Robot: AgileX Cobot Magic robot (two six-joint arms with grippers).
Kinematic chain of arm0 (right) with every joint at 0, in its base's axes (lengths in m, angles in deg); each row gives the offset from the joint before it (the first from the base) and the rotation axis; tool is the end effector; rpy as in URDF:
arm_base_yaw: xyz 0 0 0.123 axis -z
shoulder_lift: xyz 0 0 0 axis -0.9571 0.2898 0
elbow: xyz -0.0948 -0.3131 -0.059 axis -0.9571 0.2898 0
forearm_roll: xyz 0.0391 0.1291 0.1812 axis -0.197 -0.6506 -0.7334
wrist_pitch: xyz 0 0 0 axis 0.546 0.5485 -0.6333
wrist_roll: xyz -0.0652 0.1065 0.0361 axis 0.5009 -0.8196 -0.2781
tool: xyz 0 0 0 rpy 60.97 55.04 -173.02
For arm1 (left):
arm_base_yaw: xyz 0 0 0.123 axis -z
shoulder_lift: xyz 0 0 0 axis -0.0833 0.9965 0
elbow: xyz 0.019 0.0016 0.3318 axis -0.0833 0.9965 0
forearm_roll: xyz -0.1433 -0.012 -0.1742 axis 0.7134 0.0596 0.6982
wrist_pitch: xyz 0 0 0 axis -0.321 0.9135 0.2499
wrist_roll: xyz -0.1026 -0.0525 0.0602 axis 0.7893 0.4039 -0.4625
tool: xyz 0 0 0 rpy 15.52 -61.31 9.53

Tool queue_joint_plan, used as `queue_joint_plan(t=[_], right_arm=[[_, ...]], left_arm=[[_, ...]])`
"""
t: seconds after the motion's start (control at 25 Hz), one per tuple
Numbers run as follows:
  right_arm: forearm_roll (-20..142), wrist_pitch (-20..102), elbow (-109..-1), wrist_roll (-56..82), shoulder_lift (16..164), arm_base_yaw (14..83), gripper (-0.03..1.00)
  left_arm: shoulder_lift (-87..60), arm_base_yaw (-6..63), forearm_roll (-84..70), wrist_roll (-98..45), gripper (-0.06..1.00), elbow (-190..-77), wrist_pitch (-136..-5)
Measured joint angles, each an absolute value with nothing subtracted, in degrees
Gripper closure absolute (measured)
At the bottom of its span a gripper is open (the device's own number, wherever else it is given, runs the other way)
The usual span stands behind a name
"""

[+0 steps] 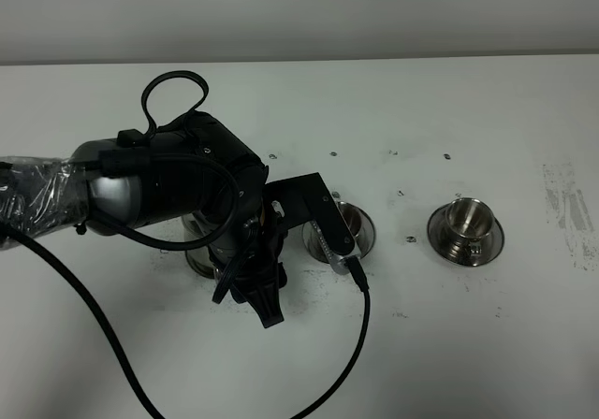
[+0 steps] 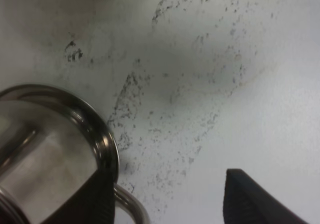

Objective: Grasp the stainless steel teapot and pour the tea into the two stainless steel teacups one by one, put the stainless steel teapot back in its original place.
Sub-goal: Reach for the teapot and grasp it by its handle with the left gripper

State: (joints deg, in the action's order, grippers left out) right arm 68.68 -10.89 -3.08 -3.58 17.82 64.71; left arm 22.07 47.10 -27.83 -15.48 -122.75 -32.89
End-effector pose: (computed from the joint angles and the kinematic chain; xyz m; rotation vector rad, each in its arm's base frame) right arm -0.0386 -0.0057 0.2452 -0.2647 2.0562 0.0239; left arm 0.2812 -0.2410 0.1883 1.6787 2.3625 0.0844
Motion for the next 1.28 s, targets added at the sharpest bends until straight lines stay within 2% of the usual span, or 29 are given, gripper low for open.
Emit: queue_joint_plan(t=[1.28], right_arm=[[68.68,-10.89,-3.08,-3.58,17.82,64.71,0.45]], left_arm=[[22.07,47.27,-32.65,0.22,0.48,-122.75,-22.65]])
